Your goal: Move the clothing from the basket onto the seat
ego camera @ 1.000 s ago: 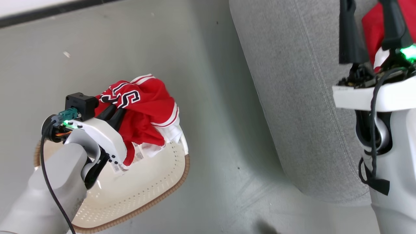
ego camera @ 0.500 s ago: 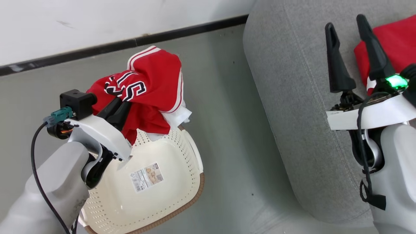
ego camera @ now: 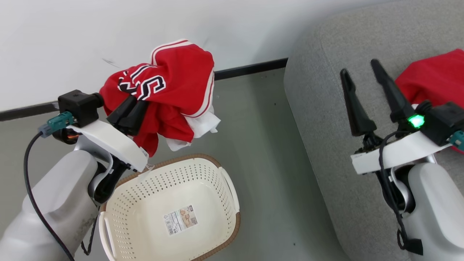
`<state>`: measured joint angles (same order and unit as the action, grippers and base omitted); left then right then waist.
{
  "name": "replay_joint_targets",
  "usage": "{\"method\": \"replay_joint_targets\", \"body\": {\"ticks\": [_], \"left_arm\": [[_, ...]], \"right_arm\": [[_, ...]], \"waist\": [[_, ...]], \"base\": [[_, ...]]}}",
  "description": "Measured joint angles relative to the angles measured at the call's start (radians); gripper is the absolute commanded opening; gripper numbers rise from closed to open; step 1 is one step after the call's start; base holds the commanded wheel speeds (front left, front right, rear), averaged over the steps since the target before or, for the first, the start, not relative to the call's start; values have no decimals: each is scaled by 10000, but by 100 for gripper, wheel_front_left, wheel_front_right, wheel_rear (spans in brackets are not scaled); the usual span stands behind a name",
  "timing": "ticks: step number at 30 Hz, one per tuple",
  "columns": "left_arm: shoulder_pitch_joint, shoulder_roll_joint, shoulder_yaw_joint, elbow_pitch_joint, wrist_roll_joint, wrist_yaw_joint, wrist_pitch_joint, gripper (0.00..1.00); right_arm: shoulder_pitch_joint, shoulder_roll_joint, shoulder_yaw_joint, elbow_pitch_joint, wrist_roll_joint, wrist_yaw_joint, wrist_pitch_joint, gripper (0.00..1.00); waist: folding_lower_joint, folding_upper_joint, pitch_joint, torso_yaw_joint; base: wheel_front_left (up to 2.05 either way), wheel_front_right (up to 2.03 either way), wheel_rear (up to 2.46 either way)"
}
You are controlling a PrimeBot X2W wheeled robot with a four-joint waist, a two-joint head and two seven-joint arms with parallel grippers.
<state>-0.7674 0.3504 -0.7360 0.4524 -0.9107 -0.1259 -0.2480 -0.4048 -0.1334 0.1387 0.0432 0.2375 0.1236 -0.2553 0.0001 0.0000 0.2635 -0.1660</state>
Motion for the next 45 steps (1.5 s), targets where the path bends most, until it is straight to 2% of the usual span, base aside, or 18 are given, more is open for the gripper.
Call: {"method": "replay_joint_targets", "body": {"ticks": [10, 22, 25, 35, 45], "left_arm": [[0, -222, -215, -518, 77, 102, 27, 0], [169, -623, -708, -815, 52, 267, 552, 0], [327, -709, -984, -861, 59, 267, 731, 0], [433, -1005, -1381, -1185, 142, 378, 1064, 0], [433, -1252, -1747, -1496, 242, 445, 1331, 0]], "right_arm": [[477, -307, 819, 366, 201, 0, 0, 100], [491, -378, 2915, 635, 272, 0, 0, 100], [436, -512, 3772, 821, 226, 0, 2, 100], [-532, -560, 5288, 1613, 182, 0, 2, 100], [-1251, -692, 6063, 2700, 165, 0, 2, 100]], "waist": [[0, 0, -743, 326], [0, 0, -1275, 682], [0, 0, -1377, 776], [-1, 0, -1574, 1134], [0, 0, -1661, 1466]], "base": [[0, 0, 0], [0, 0, 0], [0, 0, 0], [0, 0, 0], [0, 0, 0]]}}
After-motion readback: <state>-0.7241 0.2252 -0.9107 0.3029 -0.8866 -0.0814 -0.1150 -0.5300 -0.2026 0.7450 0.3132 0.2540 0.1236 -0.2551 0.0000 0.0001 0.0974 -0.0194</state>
